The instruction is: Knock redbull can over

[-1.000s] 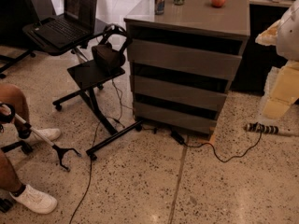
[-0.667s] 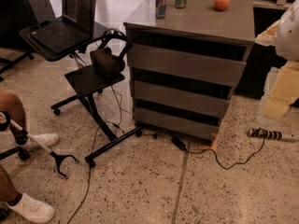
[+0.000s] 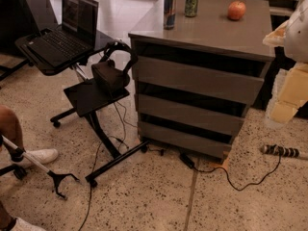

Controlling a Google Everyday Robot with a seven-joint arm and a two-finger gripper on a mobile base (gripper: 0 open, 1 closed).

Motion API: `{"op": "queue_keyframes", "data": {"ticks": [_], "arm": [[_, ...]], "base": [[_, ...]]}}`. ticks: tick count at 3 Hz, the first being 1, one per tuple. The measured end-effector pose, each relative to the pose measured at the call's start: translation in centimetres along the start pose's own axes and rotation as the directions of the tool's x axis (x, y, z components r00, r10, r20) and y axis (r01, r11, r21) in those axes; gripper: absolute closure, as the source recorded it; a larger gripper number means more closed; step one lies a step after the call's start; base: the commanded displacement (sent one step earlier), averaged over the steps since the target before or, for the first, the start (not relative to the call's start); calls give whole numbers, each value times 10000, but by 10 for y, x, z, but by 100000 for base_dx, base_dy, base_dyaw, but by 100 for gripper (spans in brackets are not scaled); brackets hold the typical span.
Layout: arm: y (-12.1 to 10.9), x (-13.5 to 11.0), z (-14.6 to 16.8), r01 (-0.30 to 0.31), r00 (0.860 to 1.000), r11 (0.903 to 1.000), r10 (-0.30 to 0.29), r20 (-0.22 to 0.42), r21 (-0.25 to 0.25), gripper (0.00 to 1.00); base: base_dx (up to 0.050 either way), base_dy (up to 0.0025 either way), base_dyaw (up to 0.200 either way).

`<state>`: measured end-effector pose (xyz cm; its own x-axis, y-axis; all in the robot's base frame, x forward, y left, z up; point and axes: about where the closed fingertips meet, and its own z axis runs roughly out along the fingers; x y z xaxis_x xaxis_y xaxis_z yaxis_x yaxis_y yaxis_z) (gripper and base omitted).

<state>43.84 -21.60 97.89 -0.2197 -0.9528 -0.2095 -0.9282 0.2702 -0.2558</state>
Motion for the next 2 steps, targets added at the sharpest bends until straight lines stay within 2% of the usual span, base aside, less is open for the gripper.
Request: {"op": "queue_keyframes", "data": {"ticks": [2], "arm": [[0, 0, 0, 0, 10000, 10000, 0, 0, 0, 0]], "base": [[4874, 0, -9]]}}
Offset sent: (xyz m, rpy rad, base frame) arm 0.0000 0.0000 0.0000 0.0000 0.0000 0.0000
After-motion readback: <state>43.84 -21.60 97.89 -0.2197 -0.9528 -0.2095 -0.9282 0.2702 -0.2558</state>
